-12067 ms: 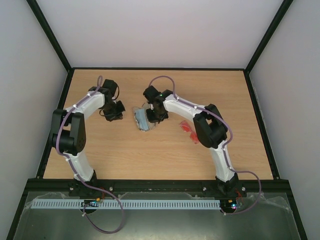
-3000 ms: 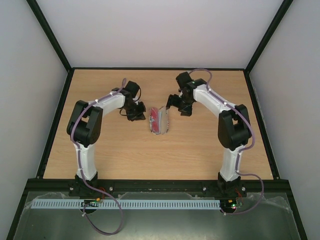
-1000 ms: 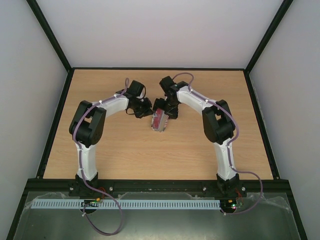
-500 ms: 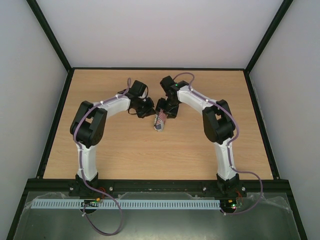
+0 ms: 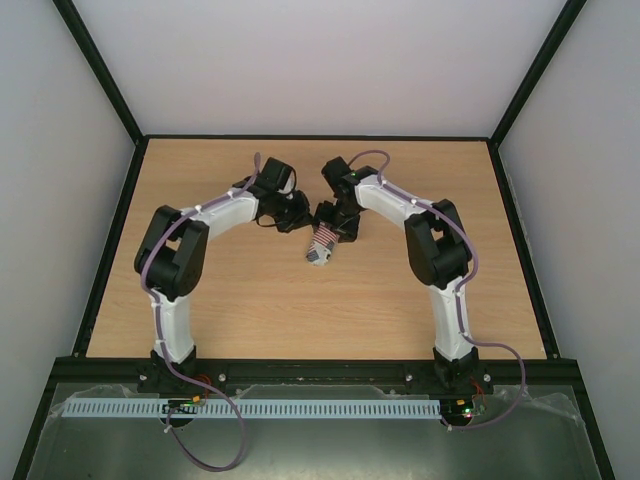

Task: Organize the sunglasses
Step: Close the sunglasses case at the center of the board, then reset both arms

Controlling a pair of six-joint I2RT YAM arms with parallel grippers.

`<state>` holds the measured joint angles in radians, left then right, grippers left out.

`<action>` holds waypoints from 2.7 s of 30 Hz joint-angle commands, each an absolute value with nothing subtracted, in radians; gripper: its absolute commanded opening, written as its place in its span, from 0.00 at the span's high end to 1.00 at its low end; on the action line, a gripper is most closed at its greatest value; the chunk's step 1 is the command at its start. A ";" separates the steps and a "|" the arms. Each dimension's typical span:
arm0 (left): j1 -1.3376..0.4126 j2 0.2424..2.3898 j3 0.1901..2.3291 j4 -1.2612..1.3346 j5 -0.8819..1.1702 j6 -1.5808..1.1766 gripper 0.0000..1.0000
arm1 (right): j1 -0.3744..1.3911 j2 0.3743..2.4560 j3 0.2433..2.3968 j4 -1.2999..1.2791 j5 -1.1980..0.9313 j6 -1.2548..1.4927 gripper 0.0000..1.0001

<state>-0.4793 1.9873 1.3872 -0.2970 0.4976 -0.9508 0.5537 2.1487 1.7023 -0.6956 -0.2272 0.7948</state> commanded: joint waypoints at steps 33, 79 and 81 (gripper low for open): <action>-0.224 1.507 1.123 -0.480 0.497 -0.751 0.01 | 0.421 1.499 1.227 -0.697 -0.066 0.612 0.01; -0.069 1.475 0.682 0.326 -0.212 -0.239 0.01 | 0.000 1.574 0.533 0.731 0.429 0.331 0.02; -0.057 1.489 0.684 0.345 -0.216 -0.222 0.01 | 0.000 1.573 0.518 0.761 0.434 0.324 0.02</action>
<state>-0.0750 1.4624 0.6567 0.2481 -0.1711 -0.2928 0.0029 1.5616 0.5388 0.6376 0.4206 0.3477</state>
